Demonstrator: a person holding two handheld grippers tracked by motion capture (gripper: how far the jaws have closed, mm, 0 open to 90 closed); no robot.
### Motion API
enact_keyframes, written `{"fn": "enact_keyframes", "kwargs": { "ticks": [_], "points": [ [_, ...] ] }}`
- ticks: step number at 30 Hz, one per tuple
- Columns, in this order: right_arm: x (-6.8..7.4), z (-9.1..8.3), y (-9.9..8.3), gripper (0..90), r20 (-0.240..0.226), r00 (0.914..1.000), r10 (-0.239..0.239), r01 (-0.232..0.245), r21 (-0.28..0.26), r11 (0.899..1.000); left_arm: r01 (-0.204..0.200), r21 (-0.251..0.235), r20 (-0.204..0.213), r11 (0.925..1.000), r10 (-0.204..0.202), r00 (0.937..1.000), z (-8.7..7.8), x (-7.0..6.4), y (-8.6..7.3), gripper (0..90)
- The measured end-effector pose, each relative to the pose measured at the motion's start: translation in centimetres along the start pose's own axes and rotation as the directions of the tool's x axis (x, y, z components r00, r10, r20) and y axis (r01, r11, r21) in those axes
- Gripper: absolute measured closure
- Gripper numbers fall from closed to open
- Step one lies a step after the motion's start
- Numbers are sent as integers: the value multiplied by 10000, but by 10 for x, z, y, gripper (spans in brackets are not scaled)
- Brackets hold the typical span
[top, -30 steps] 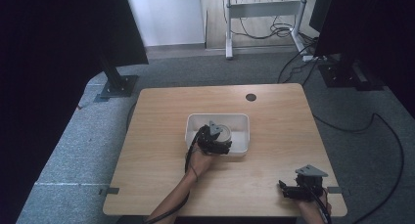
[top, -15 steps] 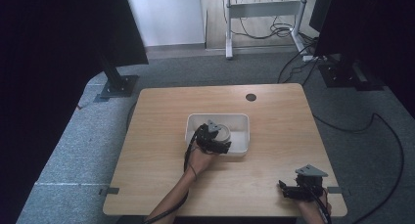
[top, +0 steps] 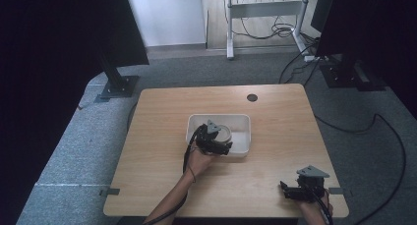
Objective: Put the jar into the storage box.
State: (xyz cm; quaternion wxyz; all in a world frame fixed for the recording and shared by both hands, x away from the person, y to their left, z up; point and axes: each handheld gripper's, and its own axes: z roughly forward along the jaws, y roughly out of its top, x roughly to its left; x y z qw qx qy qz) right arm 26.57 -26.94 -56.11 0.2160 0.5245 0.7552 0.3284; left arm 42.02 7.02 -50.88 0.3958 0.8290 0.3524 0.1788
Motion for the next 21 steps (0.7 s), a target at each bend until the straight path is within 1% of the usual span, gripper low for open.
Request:
{"fn": "enact_keyframes", "kwargs": {
  "ticks": [5, 10, 17, 21],
  "points": [
    [0, 0, 0, 36, 0, 10000, 3, -3, 2, 10000, -88, -57, -103, 9999, 87, 9999, -6, 2, 0, 29],
    [0, 0, 0, 37, -1, 10000, 1, -1, 3, 10000, -157, -161, -114, 9997, 155, 9998, -14, 2, 1, 30],
    [0, 0, 0, 37, -1, 10000, 0, 0, 4, 10000, -391, -306, -42, 9988, 389, 9992, -26, -1, 3, 32],
    [0, 0, 0, 37, 13, 10000, 12, -12, 2, 10000, -492, -349, 79, 9982, 495, 9987, -32, -3, 3, 32]
  ]
}}
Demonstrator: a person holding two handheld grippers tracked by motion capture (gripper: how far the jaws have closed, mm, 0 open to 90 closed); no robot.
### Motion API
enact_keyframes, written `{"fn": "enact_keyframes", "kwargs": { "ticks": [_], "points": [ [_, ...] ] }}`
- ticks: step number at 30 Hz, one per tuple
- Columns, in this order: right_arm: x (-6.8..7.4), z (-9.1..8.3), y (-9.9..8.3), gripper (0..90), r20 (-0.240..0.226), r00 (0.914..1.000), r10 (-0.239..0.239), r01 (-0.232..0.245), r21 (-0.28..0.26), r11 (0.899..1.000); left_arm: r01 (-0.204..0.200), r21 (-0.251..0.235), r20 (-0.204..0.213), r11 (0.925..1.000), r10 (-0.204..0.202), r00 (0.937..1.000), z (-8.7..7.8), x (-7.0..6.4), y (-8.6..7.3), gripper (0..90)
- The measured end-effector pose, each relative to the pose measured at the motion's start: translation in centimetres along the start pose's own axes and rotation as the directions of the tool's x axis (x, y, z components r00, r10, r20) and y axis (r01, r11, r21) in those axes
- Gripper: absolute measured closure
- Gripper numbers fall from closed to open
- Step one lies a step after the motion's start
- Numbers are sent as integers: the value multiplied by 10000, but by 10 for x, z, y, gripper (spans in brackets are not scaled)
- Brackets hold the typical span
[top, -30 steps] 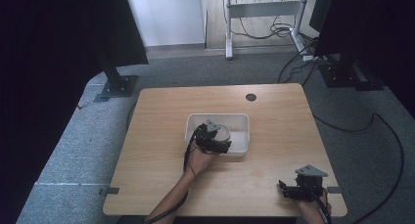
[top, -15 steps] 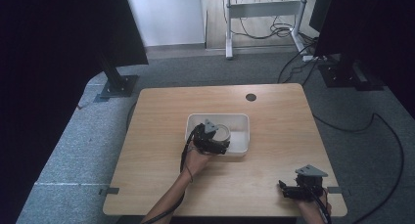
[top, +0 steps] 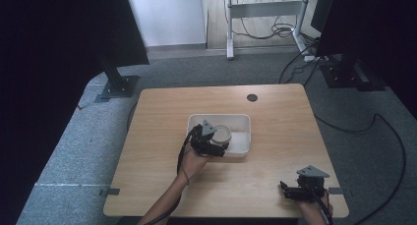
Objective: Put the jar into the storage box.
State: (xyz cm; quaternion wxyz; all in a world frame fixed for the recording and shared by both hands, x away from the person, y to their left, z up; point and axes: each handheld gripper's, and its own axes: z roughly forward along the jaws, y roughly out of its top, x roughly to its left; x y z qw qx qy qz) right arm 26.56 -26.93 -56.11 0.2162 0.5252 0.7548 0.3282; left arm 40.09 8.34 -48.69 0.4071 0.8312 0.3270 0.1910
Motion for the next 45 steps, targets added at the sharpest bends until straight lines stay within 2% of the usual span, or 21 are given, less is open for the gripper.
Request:
{"fn": "enact_keyframes", "kwargs": {
  "ticks": [14, 29, 45],
  "points": [
    [0, 0, 0, 37, 11, 10000, 7, -7, -3, 10000, -267, -337, 374, 9991, 279, 9989, -20, -8, -8, 36],
    [0, 0, 0, 37, 21, 10000, 14, -14, -5, 10000, -46, -566, 627, 9984, 81, 9980, -38, -5, -25, 46],
    [0, 0, 0, 37, 28, 10000, 16, -16, -8, 10000, -63, -703, 747, 9975, 115, 9971, -56, 1, -43, 49]
  ]
}}
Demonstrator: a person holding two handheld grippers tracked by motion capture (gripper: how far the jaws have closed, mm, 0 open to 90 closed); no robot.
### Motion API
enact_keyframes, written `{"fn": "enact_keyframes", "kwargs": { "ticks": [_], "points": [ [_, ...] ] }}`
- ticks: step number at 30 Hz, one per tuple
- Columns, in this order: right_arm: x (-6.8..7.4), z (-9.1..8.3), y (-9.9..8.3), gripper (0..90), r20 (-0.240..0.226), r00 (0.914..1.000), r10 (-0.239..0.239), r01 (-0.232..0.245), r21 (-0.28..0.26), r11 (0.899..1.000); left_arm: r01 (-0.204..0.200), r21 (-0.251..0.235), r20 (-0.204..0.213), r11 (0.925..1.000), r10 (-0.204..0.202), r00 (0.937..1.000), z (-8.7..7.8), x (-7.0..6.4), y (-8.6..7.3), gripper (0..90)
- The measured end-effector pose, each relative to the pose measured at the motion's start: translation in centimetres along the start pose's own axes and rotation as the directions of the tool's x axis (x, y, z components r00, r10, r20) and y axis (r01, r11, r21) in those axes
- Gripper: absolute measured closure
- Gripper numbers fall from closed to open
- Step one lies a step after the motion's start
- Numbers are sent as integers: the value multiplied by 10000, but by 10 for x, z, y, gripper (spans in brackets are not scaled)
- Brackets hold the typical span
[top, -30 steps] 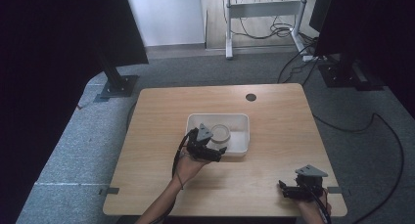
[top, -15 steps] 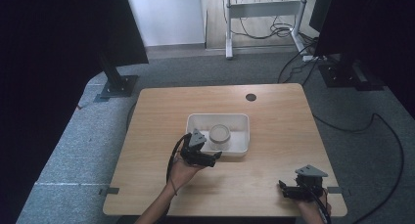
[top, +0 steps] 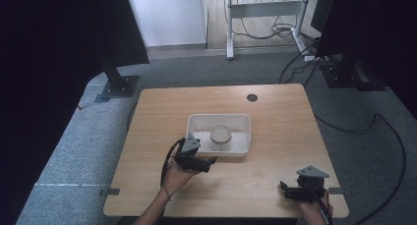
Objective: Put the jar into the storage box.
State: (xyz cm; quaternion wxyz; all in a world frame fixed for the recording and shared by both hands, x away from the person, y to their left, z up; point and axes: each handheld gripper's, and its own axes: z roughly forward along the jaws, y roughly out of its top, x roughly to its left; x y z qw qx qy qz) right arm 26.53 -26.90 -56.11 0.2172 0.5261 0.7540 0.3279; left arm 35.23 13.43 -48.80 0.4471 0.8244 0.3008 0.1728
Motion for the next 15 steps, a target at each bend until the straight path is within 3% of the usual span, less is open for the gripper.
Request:
{"fn": "enact_keyframes", "kwargs": {
  "ticks": [15],
  "points": [
    [0, 0, 0, 37, 0, 10000, 3, -3, 0, 10000, -149, -91, -60, 9998, 148, 9999, -17, 4, -16, 51]
  ]
}}
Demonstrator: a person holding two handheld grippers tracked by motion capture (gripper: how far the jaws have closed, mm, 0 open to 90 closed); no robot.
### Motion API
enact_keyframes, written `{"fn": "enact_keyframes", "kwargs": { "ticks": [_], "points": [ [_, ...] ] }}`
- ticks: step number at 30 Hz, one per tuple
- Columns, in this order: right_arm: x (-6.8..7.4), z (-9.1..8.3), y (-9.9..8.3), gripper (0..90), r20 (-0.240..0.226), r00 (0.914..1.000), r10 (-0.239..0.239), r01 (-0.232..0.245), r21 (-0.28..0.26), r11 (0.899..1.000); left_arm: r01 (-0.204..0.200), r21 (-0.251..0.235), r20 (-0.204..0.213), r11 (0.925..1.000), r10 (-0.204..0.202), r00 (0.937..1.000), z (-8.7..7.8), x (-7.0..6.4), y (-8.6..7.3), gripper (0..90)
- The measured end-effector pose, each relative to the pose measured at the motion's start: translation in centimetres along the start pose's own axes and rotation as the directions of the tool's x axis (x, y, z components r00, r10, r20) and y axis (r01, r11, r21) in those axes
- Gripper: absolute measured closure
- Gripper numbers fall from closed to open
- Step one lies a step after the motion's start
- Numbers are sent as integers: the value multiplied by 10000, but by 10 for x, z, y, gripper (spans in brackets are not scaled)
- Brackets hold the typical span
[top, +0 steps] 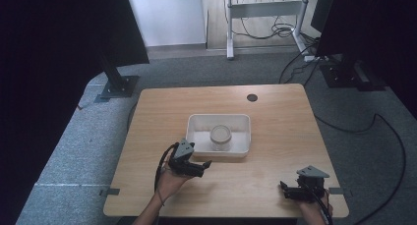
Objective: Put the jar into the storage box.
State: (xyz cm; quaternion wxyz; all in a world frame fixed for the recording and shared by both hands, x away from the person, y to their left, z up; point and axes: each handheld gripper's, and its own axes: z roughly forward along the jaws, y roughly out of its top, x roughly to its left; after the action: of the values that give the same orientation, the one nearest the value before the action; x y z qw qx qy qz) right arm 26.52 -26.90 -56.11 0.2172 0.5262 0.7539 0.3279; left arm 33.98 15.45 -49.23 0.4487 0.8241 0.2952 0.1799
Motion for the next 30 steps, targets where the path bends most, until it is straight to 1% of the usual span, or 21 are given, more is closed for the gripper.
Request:
{"fn": "enact_keyframes", "kwargs": {
  "ticks": [5, 12, 22, 30],
  "points": [
    [0, 0, 0, 37, 0, 10000, 3, -3, 4, 10000, -15, -7, -100, 10000, 15, 9999, -7, 3, -8, 54],
    [0, 0, 0, 37, 2, 10000, 1, -1, 0, 10000, 20, 35, -136, 10000, -20, 9999, -14, 5, -18, 54],
    [0, 0, 0, 37, 7, 10000, 6, -6, 0, 10000, 197, 281, -184, 9994, -192, 9996, -18, 8, -38, 54],
    [0, 0, 0, 37, 7, 10000, 5, -5, -1, 10000, 326, 382, -252, 9987, -317, 9992, -21, 11, -49, 54]
  ]
}}
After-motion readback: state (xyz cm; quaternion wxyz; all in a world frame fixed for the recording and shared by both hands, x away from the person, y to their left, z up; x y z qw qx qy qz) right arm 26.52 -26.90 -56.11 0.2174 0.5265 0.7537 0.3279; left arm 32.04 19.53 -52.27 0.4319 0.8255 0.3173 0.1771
